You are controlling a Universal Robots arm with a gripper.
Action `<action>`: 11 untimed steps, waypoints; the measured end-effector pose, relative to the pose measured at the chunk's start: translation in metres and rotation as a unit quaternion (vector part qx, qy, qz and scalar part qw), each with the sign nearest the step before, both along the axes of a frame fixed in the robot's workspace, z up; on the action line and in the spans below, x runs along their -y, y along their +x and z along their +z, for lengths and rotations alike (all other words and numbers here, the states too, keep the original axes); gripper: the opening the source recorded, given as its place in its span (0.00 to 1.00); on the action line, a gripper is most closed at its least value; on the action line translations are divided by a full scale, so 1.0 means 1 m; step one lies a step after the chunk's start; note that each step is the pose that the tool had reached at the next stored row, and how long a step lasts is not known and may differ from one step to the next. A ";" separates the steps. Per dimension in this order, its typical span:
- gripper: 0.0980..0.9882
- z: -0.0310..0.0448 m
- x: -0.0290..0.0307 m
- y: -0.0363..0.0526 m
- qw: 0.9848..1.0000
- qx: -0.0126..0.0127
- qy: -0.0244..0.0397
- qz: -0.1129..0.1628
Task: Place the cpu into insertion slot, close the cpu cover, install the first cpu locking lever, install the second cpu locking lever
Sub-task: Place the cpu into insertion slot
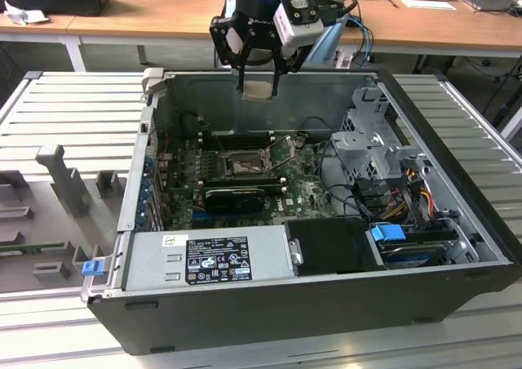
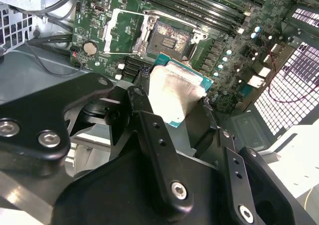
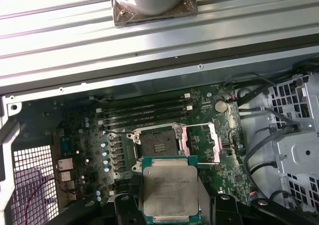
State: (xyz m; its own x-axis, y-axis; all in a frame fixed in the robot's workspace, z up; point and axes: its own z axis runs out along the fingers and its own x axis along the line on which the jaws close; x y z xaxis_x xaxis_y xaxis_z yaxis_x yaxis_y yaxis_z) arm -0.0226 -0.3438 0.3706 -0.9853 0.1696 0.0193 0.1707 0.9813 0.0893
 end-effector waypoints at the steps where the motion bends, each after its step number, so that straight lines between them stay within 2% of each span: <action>1: 0.48 0.0000 0.0000 0.0000 1.000 0.000 0.000 -0.001; 11: 0.48 -0.0019 0.0000 0.0000 1.000 0.000 0.000 -0.018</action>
